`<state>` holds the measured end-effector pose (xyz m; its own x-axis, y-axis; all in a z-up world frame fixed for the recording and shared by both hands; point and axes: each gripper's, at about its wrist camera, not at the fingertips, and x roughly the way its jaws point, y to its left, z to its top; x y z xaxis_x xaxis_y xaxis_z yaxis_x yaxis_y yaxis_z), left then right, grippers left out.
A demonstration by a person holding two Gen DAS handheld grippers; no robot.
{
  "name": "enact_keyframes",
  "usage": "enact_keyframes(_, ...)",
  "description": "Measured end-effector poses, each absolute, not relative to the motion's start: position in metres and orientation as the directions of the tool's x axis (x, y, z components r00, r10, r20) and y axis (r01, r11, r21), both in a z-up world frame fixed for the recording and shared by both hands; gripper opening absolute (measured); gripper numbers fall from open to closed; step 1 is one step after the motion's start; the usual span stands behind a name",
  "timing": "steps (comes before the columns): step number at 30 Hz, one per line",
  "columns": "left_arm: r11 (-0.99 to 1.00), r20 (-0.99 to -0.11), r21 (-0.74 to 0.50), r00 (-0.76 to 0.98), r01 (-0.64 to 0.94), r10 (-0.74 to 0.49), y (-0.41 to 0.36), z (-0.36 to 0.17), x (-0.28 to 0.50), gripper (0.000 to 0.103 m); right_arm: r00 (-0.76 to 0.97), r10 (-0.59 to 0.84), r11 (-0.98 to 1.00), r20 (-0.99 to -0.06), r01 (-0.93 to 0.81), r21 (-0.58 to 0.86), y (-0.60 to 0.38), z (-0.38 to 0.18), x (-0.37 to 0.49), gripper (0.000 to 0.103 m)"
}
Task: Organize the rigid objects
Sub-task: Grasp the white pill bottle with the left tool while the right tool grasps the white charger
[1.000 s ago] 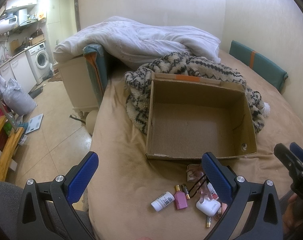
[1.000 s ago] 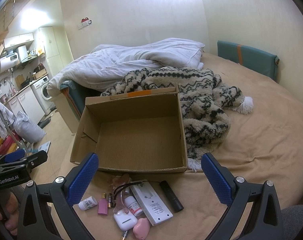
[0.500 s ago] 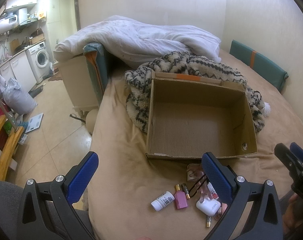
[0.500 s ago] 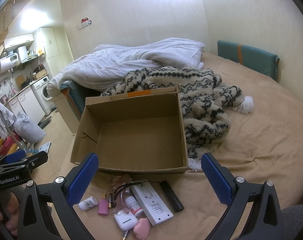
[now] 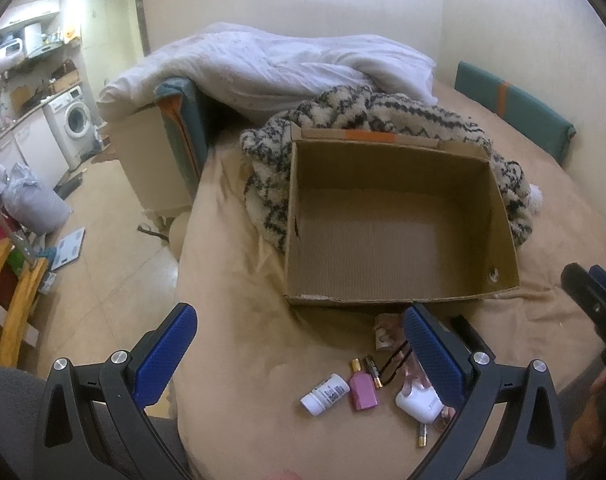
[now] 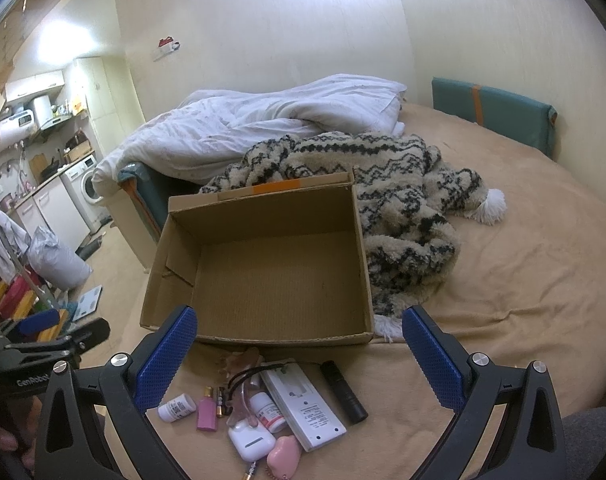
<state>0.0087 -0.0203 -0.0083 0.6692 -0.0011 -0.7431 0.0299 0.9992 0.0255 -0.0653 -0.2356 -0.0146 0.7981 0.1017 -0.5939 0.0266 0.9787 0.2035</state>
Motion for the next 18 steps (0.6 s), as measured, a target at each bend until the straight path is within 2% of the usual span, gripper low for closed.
enact_keyframes(6, 0.998, -0.820, 0.054, 0.572, 0.018, 0.034, -0.016, -0.025, 0.030, 0.103, 0.770, 0.078, 0.979, -0.633, 0.061, 0.195, -0.240, -0.022, -0.061, 0.103)
enact_keyframes(13, 0.997, -0.955, 0.049, 0.296, 0.056, 0.030, -0.011, -0.070, 0.063, 0.103, 0.687, 0.065, 0.975, -0.724, 0.112, 0.194, -0.248, -0.041, -0.050, 0.103)
enact_keyframes(18, 0.999, -0.991, 0.008, 0.137, 0.052, 0.001, -0.007, -0.111, 0.074, 0.103, 0.597, 0.095, 0.959, -0.796, 0.161, 0.235, -0.256, -0.061, -0.041, 0.103)
